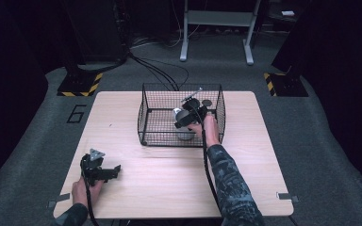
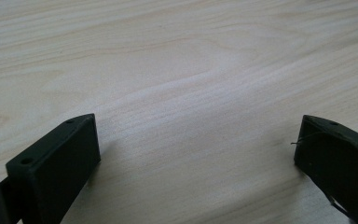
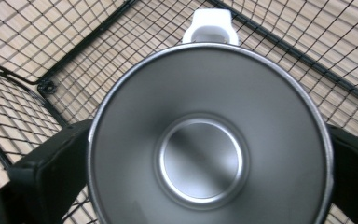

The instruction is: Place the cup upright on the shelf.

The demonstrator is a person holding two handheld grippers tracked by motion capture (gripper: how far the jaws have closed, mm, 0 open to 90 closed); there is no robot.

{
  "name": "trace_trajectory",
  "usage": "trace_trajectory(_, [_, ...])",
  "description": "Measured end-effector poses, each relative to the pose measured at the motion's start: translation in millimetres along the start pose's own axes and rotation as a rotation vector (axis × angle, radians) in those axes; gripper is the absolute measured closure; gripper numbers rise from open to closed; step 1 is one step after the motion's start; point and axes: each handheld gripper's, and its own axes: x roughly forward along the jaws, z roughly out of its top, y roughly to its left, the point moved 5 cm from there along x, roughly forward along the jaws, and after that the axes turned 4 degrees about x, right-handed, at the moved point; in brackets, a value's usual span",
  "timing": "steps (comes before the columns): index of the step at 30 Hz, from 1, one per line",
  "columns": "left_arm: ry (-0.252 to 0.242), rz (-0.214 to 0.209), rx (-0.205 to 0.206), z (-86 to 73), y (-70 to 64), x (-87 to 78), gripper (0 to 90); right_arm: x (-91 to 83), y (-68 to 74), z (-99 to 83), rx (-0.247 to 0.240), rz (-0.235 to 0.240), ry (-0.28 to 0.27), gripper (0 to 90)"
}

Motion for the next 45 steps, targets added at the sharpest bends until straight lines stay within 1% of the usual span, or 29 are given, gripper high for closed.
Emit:
trace_trajectory(1, [0.000,0.000,0.000,0.0,0.0,0.0,0.0,-1.4,-0.1,0.6,0.020,-0.002,-0.018,0.0])
trace_trajectory(2, [0.000,0.000,0.000,0.0,0.0,0.0,0.0,-4.1,-0.9,0.7,0.021,-0.001,-0.020,0.0])
trace_trajectory(3, [0.000,0.000,-0.002,0.1,-0.1,0.0,0.0,-6.7,-1.1,0.8,0.024,-0.001,-0.030,0.0])
trace_trajectory(4, [0.001,0.000,0.001,0.0,0.0,0.0,0.0,-9.6,-1.9,1.4,0.016,-0.002,-0.047,0.0])
trace_trajectory(5, [0.001,0.000,-0.001,0.0,-0.1,0.0,0.0,-13.0,-1.3,1.7,0.024,-0.006,-0.056,0.0])
trace_trajectory(7, [0.001,0.000,0.000,0.0,0.0,0.0,0.0,-20.2,-0.7,2.2,0.005,-0.003,-0.082,0.0])
trace_trajectory(10, [0.000,0.000,0.000,0.0,0.0,0.0,0.0,-35.1,2.1,2.3,-0.006,0.002,-0.114,0.0])
trace_trajectory(13, [0.001,0.000,0.000,0.0,0.0,0.0,0.0,-51.7,6.3,0.3,-0.024,0.013,-0.132,0.0])
trace_trajectory(14, [0.000,0.000,-0.001,0.0,-0.1,0.0,0.0,-57.6,7.4,-1.0,-0.038,0.015,-0.132,0.0])
trace_trajectory(15, [0.000,0.000,-0.001,0.0,-0.1,0.0,0.0,-63.7,10.2,-2.6,-0.032,0.014,-0.137,0.0])
trace_trajectory(16, [0.001,0.000,0.000,0.0,-0.1,-0.1,0.0,-69.9,10.9,-4.0,-0.055,0.014,-0.146,0.0])
trace_trajectory(18, [0.000,0.000,-0.001,0.0,-0.1,0.0,0.0,-81.8,14.9,-7.9,-0.068,0.011,-0.157,0.0])
trace_trajectory(20, [0.000,0.000,-0.001,0.0,-0.1,0.0,0.0,-93.3,18.4,-12.4,-0.094,0.006,-0.170,0.0])
trace_trajectory(21, [0.001,0.000,0.000,0.0,0.0,-0.1,0.0,-99.3,21.2,-15.5,-0.089,0.006,-0.176,0.0])
trace_trajectory(22, [0.008,-0.005,0.002,-0.1,0.1,-0.6,0.0,-104.6,22.2,-18.1,-0.109,0.001,-0.190,0.0])
trace_trajectory(24, [0.006,-0.004,0.001,-0.1,0.1,-0.4,0.0,-114.0,24.8,-24.9,-0.120,-0.005,-0.202,0.0])
trace_trajectory(25, [0.006,-0.003,0.001,0.0,0.0,-0.5,0.0,-118.5,26.6,-29.4,-0.112,-0.002,-0.206,0.0])
trace_trajectory(26, [0.006,-0.003,0.001,-0.1,0.1,-0.4,0.0,-122.7,26.4,-33.0,-0.129,-0.006,-0.211,0.0])
trace_trajectory(30, [0.001,-0.002,-0.001,0.0,-0.1,0.0,0.0,-136.6,27.9,-52.0,-0.127,-0.021,-0.223,0.0])
trace_trajectory(31, [0.001,0.000,-0.001,0.0,0.0,-0.1,0.0,-139.8,27.1,-57.5,-0.139,-0.024,-0.224,0.0])
trace_trajectory(32, [0.001,0.000,0.000,0.0,-0.1,-0.1,0.0,-142.2,27.4,-63.0,-0.129,-0.027,-0.227,0.0])
trace_trajectory(34, [0.000,0.000,0.000,0.0,0.0,0.0,0.0,-147.0,25.3,-74.1,-0.140,-0.041,-0.237,0.0])
trace_trajectory(36, [0.000,-0.001,0.000,0.0,0.0,0.0,0.0,-151.4,23.1,-86.0,-0.133,-0.052,-0.232,0.0])
trace_trajectory(37, [0.000,-0.001,0.000,0.0,0.0,0.0,0.0,-153.4,21.8,-91.6,-0.126,-0.060,-0.241,0.0])
trace_trajectory(41, [0.000,-0.001,0.000,0.0,0.0,0.0,0.0,-160.6,13.0,-116.3,-0.121,-0.094,-0.243,0.0])
trace_trajectory(42, [-0.005,0.000,-0.007,0.2,-0.4,0.3,0.0,-161.4,11.5,-122.9,-0.096,-0.105,-0.249,0.0])
trace_trajectory(43, [-0.007,0.001,-0.012,0.4,-0.7,0.5,0.0,-162.0,7.9,-130.0,-0.096,-0.116,-0.249,0.0])
trace_trajectory(45, [-0.008,0.001,-0.011,0.4,-0.7,0.5,0.0,-161.9,1.2,-145.2,-0.077,-0.138,-0.243,0.0])
